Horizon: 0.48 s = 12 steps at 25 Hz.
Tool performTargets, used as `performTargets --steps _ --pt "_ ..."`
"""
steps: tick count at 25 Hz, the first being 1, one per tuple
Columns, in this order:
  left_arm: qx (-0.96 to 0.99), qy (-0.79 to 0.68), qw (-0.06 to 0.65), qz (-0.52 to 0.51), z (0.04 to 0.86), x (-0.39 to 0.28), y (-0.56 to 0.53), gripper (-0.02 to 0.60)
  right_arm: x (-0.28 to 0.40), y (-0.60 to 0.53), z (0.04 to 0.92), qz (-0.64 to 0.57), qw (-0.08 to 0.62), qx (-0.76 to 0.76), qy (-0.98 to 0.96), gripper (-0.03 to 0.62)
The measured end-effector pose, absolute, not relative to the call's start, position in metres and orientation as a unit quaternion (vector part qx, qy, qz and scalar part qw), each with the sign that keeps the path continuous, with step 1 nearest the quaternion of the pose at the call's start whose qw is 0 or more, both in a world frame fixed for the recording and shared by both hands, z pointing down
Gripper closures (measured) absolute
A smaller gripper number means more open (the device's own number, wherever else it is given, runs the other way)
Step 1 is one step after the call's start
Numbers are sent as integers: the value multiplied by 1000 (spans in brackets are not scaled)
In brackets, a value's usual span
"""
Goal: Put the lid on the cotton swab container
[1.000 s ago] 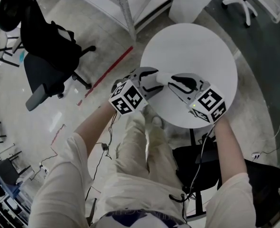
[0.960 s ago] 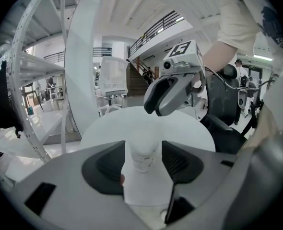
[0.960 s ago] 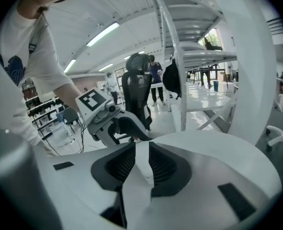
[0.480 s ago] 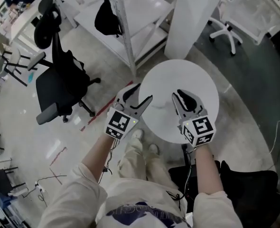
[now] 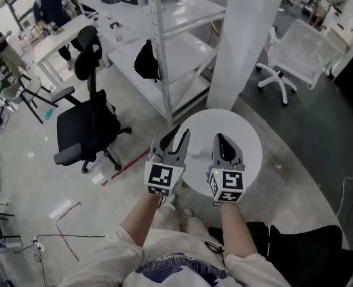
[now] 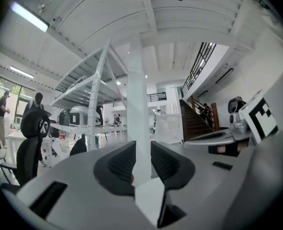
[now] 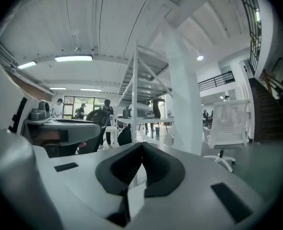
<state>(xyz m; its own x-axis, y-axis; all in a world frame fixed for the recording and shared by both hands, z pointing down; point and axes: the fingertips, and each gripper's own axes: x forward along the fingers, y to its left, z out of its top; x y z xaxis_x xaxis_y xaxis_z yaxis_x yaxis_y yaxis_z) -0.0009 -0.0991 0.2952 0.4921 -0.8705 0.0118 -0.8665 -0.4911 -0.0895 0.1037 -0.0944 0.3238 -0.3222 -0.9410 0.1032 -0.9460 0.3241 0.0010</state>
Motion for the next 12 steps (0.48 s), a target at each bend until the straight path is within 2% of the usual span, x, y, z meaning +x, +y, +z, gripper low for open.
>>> performTargets --steps 6,12 --pt "-844 532 69 15 255 -16 -89 579 90 -87 294 8 14 593 -805 585" --pt "-831 547 87 39 238 -33 -89 583 81 -84 271 -20 -5 615 -788 585"
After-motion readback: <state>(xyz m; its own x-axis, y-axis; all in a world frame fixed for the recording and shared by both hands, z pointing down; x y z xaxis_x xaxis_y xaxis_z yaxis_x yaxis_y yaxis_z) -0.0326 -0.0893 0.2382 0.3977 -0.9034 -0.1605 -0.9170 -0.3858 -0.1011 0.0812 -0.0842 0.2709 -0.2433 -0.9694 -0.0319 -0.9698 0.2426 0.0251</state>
